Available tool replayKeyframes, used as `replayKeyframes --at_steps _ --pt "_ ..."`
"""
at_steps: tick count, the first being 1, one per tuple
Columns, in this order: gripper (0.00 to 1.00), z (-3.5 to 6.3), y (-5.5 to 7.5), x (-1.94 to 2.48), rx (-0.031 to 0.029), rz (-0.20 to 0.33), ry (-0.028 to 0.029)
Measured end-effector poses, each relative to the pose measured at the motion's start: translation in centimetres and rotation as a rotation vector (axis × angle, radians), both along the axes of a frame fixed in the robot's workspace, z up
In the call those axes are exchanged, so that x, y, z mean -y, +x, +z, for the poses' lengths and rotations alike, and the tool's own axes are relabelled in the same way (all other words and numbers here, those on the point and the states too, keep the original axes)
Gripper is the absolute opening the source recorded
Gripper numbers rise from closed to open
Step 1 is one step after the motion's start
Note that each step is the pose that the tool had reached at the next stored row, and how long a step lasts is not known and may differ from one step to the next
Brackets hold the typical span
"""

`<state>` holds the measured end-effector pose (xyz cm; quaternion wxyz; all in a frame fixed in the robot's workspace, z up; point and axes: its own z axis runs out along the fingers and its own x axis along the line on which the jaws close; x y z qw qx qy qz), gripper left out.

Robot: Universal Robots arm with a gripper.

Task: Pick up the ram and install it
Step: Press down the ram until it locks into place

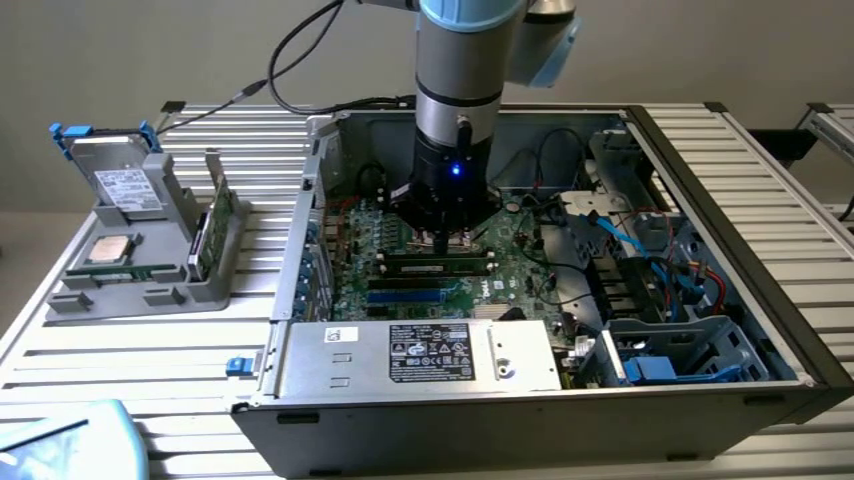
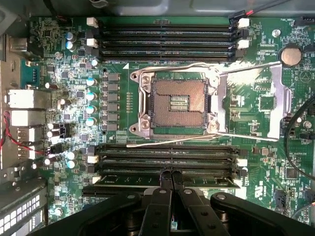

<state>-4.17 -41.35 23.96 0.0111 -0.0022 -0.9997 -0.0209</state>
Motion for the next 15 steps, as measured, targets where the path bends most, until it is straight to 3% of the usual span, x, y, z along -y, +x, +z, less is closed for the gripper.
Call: replayKeyframes --at_steps 6,15 --pt "0.1 -0.01 -0.37 0.74 0.0005 0.0 -0.0001" --pt "0.1 -0.02 -0.77 0.82 0.0025 -0.001 0.0"
